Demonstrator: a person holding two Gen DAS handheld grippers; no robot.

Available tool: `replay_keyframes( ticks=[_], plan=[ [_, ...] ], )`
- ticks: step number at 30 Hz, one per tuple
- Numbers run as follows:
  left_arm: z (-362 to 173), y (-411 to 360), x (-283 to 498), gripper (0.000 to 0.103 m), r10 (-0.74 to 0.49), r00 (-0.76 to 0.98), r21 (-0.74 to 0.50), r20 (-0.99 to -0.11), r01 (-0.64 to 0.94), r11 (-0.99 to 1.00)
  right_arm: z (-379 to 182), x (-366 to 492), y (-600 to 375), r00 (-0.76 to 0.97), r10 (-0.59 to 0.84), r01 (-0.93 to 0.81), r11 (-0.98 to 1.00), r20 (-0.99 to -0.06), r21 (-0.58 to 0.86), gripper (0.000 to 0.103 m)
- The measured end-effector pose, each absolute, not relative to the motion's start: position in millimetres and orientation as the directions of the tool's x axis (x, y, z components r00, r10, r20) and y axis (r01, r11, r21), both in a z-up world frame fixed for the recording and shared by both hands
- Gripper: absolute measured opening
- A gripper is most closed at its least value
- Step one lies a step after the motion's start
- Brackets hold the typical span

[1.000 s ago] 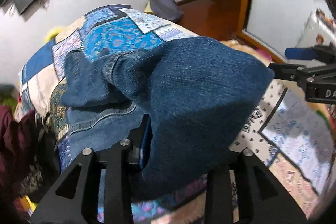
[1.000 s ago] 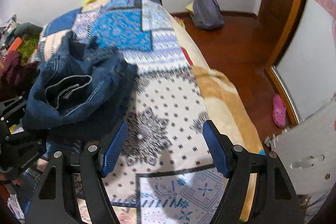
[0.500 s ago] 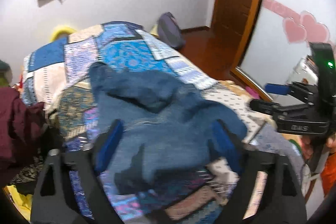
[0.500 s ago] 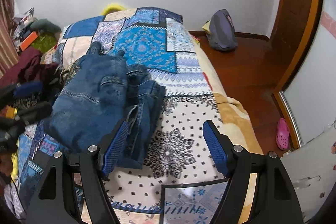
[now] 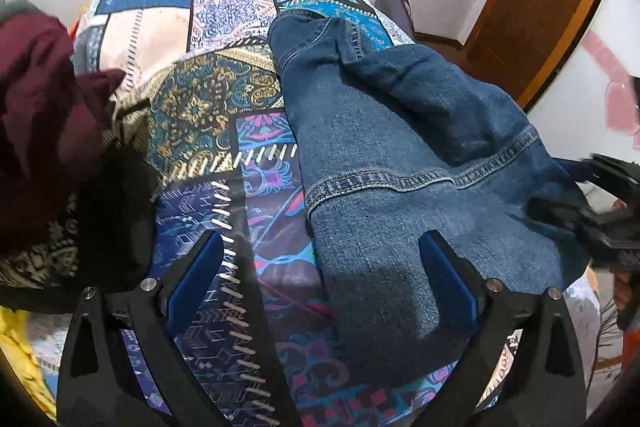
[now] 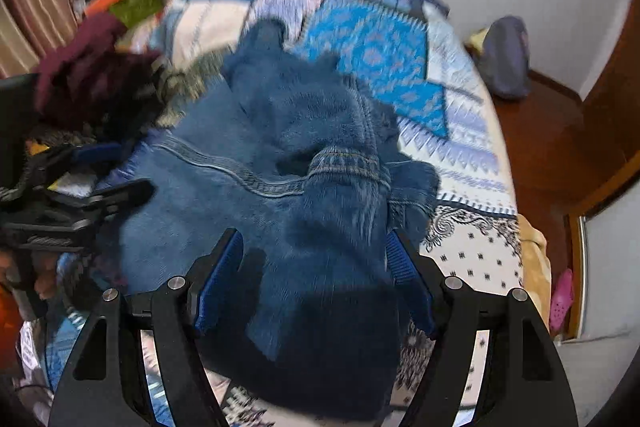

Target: Fold large clothes

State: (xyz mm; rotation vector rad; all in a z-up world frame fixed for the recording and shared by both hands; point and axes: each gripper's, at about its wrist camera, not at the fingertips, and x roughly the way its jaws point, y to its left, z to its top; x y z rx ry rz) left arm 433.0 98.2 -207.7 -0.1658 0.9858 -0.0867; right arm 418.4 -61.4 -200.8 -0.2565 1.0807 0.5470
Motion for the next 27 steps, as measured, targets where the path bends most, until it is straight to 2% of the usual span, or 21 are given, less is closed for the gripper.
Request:
replay_keyframes(
  ticks=[4, 6, 12, 17, 21, 24, 27],
  plan=[
    [-211, 94, 428, 0.101, -0.13, 0.568, -0.146, -0.812, 0.018, 0.989, -206, 456, -83, 0.347, 0.287, -0.439, 0.891, -0.893, 0.116, 0.071],
    [-210, 93, 427, 0.101, -0.131, 0.573, -0.146, -0.809, 0.02, 0.989, -217, 470, -105, 0.309, 0.351, -0.359, 0.903, -0.884, 0.233, 0.071],
    [-212, 89, 427, 0.101, -0.144, 0.563, -0.162, -0.814, 0.019, 0.987, -249, 452, -126, 0.342, 0.308, -0.265, 0.938, -0.888, 0.223, 0.072],
    [-211, 88, 425, 0.101, -0.116, 0.554, -0.131, -0.824, 0.013, 0.991, -219, 422, -117, 0.402, 0.25, -0.309, 0.943, -0.881, 0.127, 0.072],
    [-209, 85, 424, 0.101, -0.087, 0.55, -0.103, -0.831, 0.001, 0.995, -203, 403, -113, 0.416, 0.269, -0.4, 0.912, -0.869, 0.091, 0.074],
    [-208, 82, 421, 0.101, -0.059, 0.554, -0.08, -0.83, -0.013, 0.997, -215, 389, -116, 0.393, 0.282, -0.418, 0.902, -0.875, 0.103, 0.074],
    [-208, 79, 417, 0.101, -0.048, 0.554, -0.068, -0.831, -0.014, 0.998, -230, 383, -127, 0.371, 0.32, -0.369, 0.912, -0.872, 0.178, 0.076]
  ],
)
